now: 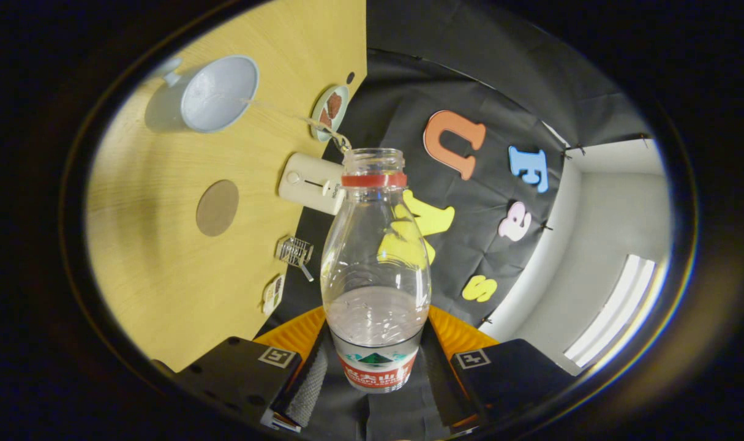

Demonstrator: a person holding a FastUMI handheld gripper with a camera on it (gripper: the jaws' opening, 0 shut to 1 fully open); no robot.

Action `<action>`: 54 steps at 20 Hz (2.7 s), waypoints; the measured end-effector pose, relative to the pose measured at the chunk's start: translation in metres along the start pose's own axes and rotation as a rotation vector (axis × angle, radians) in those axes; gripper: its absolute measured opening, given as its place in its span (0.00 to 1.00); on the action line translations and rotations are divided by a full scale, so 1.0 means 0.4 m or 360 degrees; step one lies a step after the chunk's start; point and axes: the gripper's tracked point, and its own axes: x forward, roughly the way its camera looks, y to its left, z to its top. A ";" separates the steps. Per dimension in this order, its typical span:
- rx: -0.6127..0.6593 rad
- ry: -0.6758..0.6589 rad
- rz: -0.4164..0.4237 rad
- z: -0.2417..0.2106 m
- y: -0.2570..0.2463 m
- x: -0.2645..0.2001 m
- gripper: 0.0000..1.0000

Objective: Take the bottle from table, then pour the juice into the cup, finally place the bottle on the coaster

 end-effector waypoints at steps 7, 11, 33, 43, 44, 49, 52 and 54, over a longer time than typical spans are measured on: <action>-0.0039 0.0002 -0.0043 0.008 -0.024 -0.003 0.80; -0.0079 -0.0014 -0.0078 0.018 -0.048 0.001 0.80; -0.0348 -0.0056 -0.0201 0.026 -0.101 -0.011 0.79; -0.0375 -0.0084 -0.0237 0.033 -0.105 -0.013 0.79; -0.0375 -0.0087 -0.0240 0.034 -0.108 -0.014 0.79; -0.0228 -0.0080 -0.0230 0.024 -0.105 -0.013 0.79; -0.0056 -0.0047 -0.0186 0.006 -0.084 -0.016 0.79; 0.0079 -0.0040 -0.0151 0.002 -0.071 -0.019 0.79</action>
